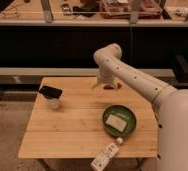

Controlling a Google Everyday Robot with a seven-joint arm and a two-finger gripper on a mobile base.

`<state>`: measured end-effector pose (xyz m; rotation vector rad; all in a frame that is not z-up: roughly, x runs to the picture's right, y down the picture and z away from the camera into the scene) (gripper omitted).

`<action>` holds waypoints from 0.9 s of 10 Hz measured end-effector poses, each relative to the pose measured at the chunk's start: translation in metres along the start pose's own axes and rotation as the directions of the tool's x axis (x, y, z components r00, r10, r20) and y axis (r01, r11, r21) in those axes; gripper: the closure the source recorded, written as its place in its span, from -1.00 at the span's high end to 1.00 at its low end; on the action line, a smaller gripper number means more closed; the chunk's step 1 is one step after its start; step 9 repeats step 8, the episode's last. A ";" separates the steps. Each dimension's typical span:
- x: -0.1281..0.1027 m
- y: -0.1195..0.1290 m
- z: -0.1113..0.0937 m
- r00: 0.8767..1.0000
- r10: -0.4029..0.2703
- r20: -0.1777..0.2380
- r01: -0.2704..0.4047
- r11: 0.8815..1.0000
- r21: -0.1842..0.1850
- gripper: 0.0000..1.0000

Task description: Move the arm in a circular motion

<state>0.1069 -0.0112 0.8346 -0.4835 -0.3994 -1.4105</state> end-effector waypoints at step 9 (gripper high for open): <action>-0.130 0.133 -0.067 0.943 0.332 0.001 -0.332 0.943 -0.034 0.60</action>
